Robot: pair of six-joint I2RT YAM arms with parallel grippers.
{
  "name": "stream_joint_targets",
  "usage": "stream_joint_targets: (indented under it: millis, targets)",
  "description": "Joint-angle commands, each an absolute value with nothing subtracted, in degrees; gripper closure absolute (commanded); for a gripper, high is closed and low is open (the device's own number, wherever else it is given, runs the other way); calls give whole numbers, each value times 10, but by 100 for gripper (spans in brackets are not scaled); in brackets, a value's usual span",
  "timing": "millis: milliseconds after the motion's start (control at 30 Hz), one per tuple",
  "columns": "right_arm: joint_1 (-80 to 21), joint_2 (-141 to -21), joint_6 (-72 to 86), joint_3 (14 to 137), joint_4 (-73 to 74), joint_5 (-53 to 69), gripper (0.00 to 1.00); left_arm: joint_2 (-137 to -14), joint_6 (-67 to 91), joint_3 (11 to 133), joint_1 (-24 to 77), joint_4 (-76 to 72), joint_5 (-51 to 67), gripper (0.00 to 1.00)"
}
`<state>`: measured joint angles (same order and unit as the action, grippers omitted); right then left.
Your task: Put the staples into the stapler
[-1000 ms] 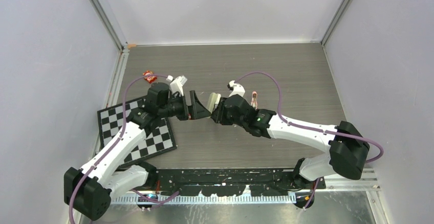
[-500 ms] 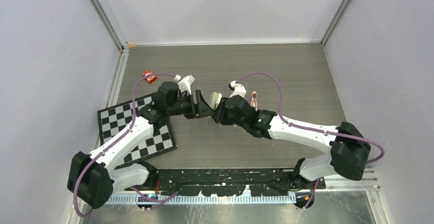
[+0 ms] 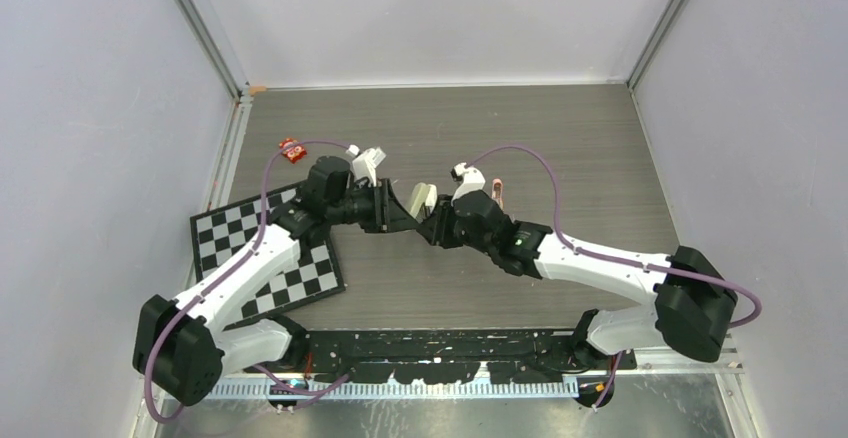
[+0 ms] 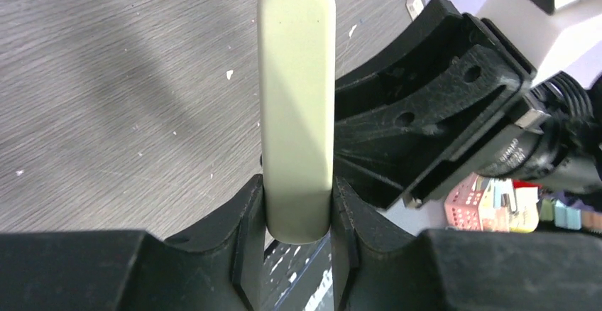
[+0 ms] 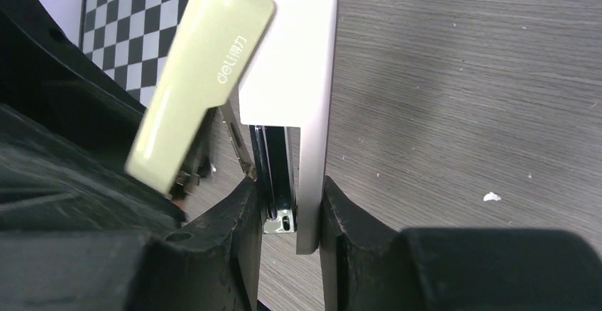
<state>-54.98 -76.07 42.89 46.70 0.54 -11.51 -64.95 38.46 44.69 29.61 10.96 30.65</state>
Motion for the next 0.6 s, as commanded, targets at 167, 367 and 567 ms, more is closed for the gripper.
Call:
stream_joint_targets:
  millis: [167,367,567]
  targets:
    - [-536,-654,206,393,-5,-27,100,-615,181,585,218,402,336,100]
    - [-541,-648,141,364,18,97,99,-618,158,611,212,431,321,100]
    - [-544,-646,130,356,24,121,100,-627,157,631,210,423,285,100]
